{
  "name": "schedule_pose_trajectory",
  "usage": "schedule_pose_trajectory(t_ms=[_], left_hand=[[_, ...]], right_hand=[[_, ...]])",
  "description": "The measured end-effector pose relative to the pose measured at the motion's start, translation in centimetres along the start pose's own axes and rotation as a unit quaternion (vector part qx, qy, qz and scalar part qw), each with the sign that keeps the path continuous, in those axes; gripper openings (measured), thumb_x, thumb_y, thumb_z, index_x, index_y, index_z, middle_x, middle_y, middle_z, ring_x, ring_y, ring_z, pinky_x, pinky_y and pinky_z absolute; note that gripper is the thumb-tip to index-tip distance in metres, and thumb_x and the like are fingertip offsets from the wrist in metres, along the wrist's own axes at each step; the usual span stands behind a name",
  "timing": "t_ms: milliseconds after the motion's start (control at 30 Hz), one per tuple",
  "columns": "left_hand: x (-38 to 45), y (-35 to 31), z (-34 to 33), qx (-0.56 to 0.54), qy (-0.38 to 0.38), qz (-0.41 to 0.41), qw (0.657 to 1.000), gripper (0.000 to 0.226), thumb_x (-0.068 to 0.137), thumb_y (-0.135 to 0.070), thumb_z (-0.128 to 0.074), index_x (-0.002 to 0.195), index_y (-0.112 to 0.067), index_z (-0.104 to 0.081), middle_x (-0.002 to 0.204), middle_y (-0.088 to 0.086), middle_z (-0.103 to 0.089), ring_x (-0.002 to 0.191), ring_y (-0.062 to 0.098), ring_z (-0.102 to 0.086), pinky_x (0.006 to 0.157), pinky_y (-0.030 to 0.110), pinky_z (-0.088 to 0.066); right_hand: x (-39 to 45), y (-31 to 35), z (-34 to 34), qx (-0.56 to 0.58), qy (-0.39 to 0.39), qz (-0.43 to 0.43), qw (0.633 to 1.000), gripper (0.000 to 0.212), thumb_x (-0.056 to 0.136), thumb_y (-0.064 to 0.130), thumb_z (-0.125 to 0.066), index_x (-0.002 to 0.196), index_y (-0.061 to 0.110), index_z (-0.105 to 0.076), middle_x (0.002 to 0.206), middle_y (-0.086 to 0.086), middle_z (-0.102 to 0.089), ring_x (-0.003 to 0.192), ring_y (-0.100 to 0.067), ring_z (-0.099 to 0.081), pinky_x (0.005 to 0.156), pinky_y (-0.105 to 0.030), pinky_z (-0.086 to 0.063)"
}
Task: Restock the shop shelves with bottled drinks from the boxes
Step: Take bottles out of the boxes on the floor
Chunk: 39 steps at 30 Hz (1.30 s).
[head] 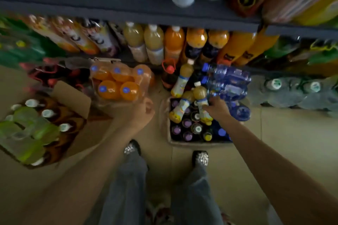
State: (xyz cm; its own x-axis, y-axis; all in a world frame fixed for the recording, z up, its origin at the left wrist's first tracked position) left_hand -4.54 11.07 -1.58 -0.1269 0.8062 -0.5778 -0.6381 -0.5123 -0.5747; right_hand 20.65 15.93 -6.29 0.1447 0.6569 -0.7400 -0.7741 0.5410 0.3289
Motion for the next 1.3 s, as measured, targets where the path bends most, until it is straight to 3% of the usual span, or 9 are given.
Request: schedule_pose_trajectory(t_ms=[100,167,300,533,700,833,1000,1100,1300], left_hand=[[3.1,1.1,-6.8,-0.111,-0.006,0.043,0.993,0.014,0.087,0.0,-0.055,0.092,-0.012,-0.055,0.088,0.016,-0.059,0.085,0.027,-0.06,0.086,0.045,-0.049],[4.9,2.3,-10.8,-0.159,-0.034,0.053,0.985,0.028,0.089,0.001,-0.05,0.081,-0.026,-0.048,0.086,0.02,-0.064,0.082,0.032,-0.064,0.082,0.047,-0.051],[7.4,4.3,-16.2,-0.191,-0.016,0.05,0.98,0.026,0.087,-0.005,-0.053,0.08,-0.029,-0.045,0.072,0.005,-0.063,0.066,0.022,-0.061,0.073,0.04,-0.052],[9.8,7.7,-17.1,-0.195,-0.04,0.089,0.976,0.022,0.073,-0.03,-0.063,0.089,-0.024,-0.049,0.087,0.012,-0.065,0.081,0.028,-0.063,0.08,0.038,-0.049],[8.2,3.4,-17.6,-0.287,0.101,0.087,0.949,0.049,0.078,-0.03,-0.073,0.116,-0.008,-0.053,0.103,0.001,-0.063,0.08,-0.001,-0.057,0.064,0.003,-0.043],[8.2,3.4,-15.6,-0.349,0.024,0.112,0.93,0.029,0.077,-0.021,-0.073,0.103,-0.017,-0.061,0.094,-0.002,-0.067,0.078,0.003,-0.065,0.066,0.014,-0.05],[8.9,9.1,-11.4,-0.355,-0.083,0.211,0.907,0.02,0.078,-0.021,-0.071,0.092,-0.024,-0.057,0.106,0.005,-0.065,0.094,0.02,-0.063,0.089,0.036,-0.051],[8.0,12.0,-10.1,-0.348,-0.084,0.218,0.908,0.023,0.08,-0.018,-0.07,0.099,-0.02,-0.058,0.103,0.004,-0.064,0.094,0.019,-0.062,0.089,0.036,-0.05],[7.8,14.9,-8.7,-0.297,-0.074,0.203,0.93,0.028,0.074,-0.024,-0.075,0.099,-0.021,-0.062,0.107,0.004,-0.066,0.097,0.02,-0.064,0.092,0.042,-0.05]], right_hand=[[4.7,-5.0,-2.5,-0.006,-0.037,-0.015,0.999,0.06,0.086,0.03,-0.064,0.131,0.002,-0.037,0.128,-0.018,-0.046,0.116,-0.035,-0.048,0.09,-0.043,-0.042],[7.6,-7.3,-4.3,-0.012,-0.05,-0.02,0.998,0.068,0.086,0.031,-0.064,0.137,0.0,-0.029,0.138,-0.019,-0.037,0.126,-0.035,-0.04,0.096,-0.043,-0.038],[13.1,-10.0,-9.0,-0.027,-0.023,-0.019,0.999,0.067,0.083,0.027,-0.067,0.133,0.003,-0.03,0.135,-0.017,-0.041,0.124,-0.035,-0.041,0.097,-0.047,-0.041],[13.9,-10.5,-11.1,-0.032,-0.088,-0.048,0.994,0.053,0.081,0.026,-0.068,0.122,0.005,-0.042,0.123,-0.016,-0.054,0.114,-0.035,-0.051,0.096,-0.047,-0.041],[6.1,-6.4,-9.8,0.074,0.013,0.046,0.996,0.04,0.076,0.023,-0.073,0.109,0.009,-0.057,0.1,-0.005,-0.062,0.096,-0.023,-0.06,0.077,-0.034,-0.048],[4.0,-2.3,-10.1,0.133,0.136,0.163,0.968,0.044,0.077,0.028,-0.074,0.115,0.01,-0.061,0.107,-0.004,-0.066,0.1,-0.017,-0.061,0.087,-0.032,-0.049],[10.8,-3.4,-12.0,0.214,0.057,-0.043,0.974,0.049,0.085,0.043,-0.061,0.116,0.004,-0.059,0.097,-0.005,-0.063,0.086,-0.016,-0.057,0.074,-0.026,-0.045],[14.1,-3.6,-16.1,0.253,0.047,-0.144,0.955,0.075,0.073,0.052,-0.07,0.127,0.004,-0.049,0.122,-0.013,-0.059,0.103,-0.023,-0.059,0.091,-0.035,-0.049],[14.2,-2.6,-18.3,0.253,-0.025,-0.193,0.948,0.081,0.073,0.041,-0.075,0.133,0.004,-0.036,0.13,-0.013,-0.05,0.117,-0.03,-0.053,0.097,-0.038,-0.046]])
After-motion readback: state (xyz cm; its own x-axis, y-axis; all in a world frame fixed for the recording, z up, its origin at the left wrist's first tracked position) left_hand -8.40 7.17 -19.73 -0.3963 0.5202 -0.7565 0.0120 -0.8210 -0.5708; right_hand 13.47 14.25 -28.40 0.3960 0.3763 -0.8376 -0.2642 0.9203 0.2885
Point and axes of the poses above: each hand's wrist, its own x-axis towards the middle knuckle, its own z-axis out of the back of the hand, y = z × x, the point moved 3 cm from there along x, towards the middle knuckle
